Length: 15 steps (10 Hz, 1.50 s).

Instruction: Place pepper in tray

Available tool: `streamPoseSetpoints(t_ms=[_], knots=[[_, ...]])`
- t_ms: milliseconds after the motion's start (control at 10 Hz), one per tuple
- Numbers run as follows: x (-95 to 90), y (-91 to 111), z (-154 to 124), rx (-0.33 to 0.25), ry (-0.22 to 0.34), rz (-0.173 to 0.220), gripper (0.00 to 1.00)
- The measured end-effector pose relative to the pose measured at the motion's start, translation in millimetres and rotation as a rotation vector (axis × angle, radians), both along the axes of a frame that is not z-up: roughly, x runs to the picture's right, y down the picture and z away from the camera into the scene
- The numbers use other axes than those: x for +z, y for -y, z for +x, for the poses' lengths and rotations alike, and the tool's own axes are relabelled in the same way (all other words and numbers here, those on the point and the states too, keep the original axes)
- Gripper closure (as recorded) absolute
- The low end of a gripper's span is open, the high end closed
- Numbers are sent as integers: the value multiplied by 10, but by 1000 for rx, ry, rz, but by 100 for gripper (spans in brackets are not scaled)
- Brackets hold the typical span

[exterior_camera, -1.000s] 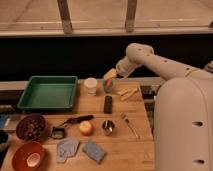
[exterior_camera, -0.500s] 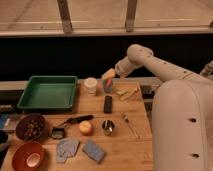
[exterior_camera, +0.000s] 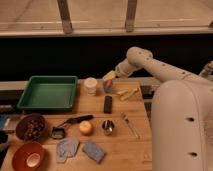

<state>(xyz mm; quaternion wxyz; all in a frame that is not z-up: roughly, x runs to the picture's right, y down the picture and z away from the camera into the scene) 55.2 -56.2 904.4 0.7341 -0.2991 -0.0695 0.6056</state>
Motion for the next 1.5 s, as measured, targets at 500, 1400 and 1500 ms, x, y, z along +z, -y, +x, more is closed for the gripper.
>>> streamPoseSetpoints(t_ms=[500,1400,1500], knots=[[365,45,-2,-42,2,17,20],[737,162,-69,-11,40,64,20],[757,190,-94,-14,46,67,20]])
